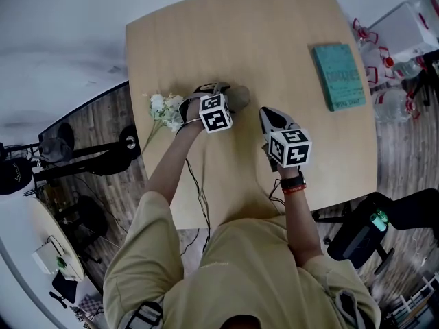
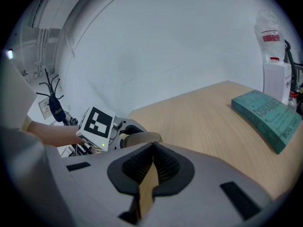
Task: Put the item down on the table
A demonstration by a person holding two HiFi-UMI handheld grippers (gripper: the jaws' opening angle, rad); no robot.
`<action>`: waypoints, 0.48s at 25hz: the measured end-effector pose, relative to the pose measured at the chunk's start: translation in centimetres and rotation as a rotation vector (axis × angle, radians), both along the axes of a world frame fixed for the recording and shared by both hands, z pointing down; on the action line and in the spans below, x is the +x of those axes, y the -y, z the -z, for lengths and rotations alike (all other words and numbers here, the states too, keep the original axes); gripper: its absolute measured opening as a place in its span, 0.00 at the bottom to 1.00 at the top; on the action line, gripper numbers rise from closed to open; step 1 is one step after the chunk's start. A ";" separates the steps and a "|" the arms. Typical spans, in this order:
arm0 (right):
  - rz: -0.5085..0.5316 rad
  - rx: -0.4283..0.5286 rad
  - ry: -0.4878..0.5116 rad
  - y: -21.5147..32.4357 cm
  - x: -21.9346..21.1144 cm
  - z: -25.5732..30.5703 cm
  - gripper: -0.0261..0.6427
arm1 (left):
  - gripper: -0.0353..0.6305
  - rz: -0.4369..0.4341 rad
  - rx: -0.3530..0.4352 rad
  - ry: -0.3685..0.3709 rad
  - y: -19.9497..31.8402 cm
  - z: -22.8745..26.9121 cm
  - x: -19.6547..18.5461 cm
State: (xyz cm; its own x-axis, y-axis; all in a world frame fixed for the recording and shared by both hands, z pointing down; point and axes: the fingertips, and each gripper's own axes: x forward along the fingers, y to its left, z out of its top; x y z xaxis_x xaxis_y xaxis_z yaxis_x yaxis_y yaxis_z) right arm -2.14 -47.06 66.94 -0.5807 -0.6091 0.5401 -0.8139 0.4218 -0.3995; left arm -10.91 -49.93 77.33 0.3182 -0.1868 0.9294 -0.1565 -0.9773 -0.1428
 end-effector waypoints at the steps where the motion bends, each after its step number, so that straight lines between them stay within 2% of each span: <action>1: 0.002 -0.002 -0.001 0.0 0.1 -0.1 0.06 | 0.62 -0.010 0.003 0.014 0.0 -0.3 0.0; 4: 0.003 -0.005 -0.004 -0.1 0.3 -0.4 0.06 | 0.62 -0.020 -0.005 0.028 -0.1 -0.9 0.4; 12: 0.061 -0.004 -0.005 -0.7 -0.5 -0.8 0.06 | 0.62 0.003 -0.033 0.002 0.1 -1.4 0.7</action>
State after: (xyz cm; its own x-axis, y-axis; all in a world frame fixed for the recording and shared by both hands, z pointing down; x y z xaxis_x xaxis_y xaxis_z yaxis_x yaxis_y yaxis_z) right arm -2.60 -46.38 67.71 -0.6135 -0.5706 0.5459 -0.7892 0.4686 -0.3971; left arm -10.23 -50.00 78.77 0.3159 -0.1570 0.9357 -0.1597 -0.9809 -0.1107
